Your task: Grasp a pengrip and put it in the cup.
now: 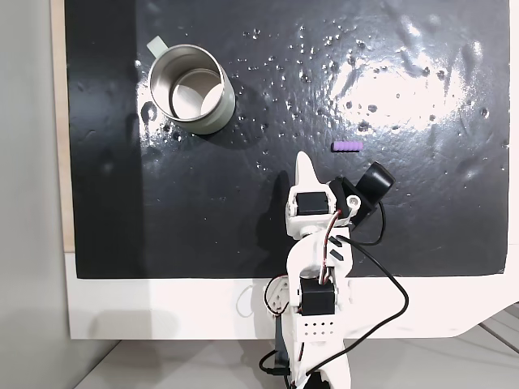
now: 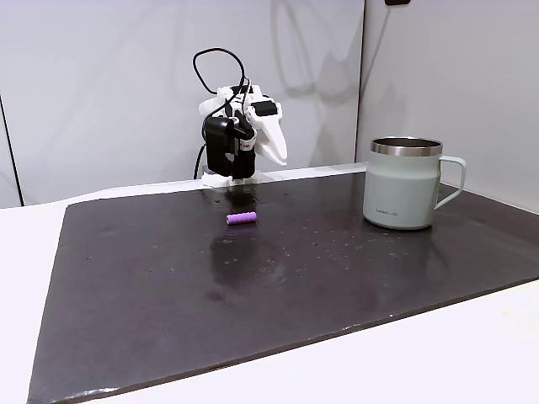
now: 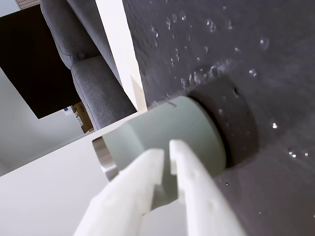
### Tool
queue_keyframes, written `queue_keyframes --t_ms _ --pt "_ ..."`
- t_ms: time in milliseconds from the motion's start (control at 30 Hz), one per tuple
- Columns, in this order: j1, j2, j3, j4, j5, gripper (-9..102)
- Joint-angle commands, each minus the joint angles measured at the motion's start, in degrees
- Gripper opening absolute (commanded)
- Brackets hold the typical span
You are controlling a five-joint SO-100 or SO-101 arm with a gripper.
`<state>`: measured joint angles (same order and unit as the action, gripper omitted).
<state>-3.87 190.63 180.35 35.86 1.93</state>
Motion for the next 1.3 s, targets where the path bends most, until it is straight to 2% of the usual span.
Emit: queue_keyframes --t_ms 0,400,700,933,1100,1267 --pt "-0.5 0.6 2.4 0.4 -0.4 0" --pt "-0.6 0.6 2.3 0.4 -0.5 0" --pt "1.5 -0.5 -12.2 12.7 -5.0 0" --pt "5.7 -26.2 -38.9 25.0 -7.6 0" --pt "9.8 -36.4 -51.1 31.6 -12.4 0" --pt "14.9 -47.2 -59.1 34.6 -15.6 11"
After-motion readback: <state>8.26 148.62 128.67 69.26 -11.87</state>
